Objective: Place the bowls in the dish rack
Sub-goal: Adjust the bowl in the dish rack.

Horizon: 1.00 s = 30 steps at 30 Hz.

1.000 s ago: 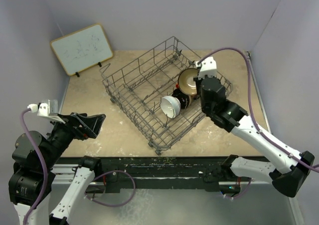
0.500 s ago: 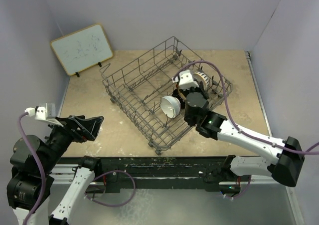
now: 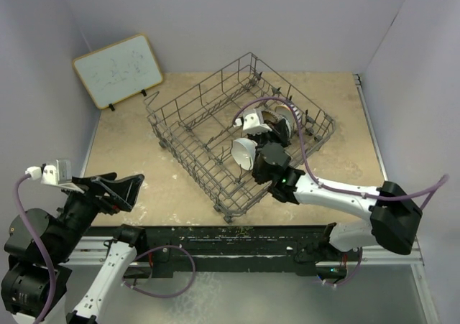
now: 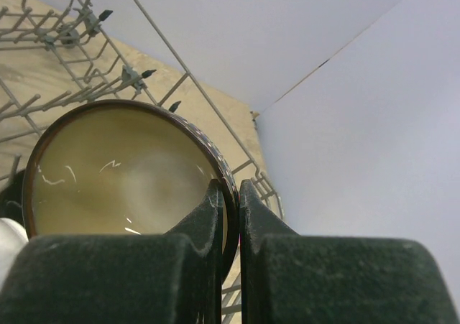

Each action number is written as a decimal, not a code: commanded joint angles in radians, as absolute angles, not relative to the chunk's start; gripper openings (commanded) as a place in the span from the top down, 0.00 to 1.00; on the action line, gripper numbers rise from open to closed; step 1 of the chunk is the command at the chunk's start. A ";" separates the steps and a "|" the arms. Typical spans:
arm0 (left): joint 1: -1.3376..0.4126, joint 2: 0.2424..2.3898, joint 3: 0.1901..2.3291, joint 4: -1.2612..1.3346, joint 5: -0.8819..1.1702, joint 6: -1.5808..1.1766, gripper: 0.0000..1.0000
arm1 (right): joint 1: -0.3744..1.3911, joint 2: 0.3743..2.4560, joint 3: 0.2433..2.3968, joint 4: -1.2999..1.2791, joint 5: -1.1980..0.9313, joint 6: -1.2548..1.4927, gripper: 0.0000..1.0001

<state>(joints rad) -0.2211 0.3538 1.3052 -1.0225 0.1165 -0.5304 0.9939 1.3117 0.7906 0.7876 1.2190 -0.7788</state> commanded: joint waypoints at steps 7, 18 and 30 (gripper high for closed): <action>-0.244 0.323 1.367 -1.062 0.067 -0.520 0.01 | 0.993 1.539 0.788 1.625 1.235 -1.396 1.00; -0.306 0.267 1.383 -1.118 -0.031 -0.549 0.01 | 0.986 1.727 0.791 1.876 1.185 -1.623 1.00; -0.395 0.251 1.393 -1.133 -0.136 -0.562 0.01 | 0.953 1.776 0.880 1.649 1.206 -1.424 1.00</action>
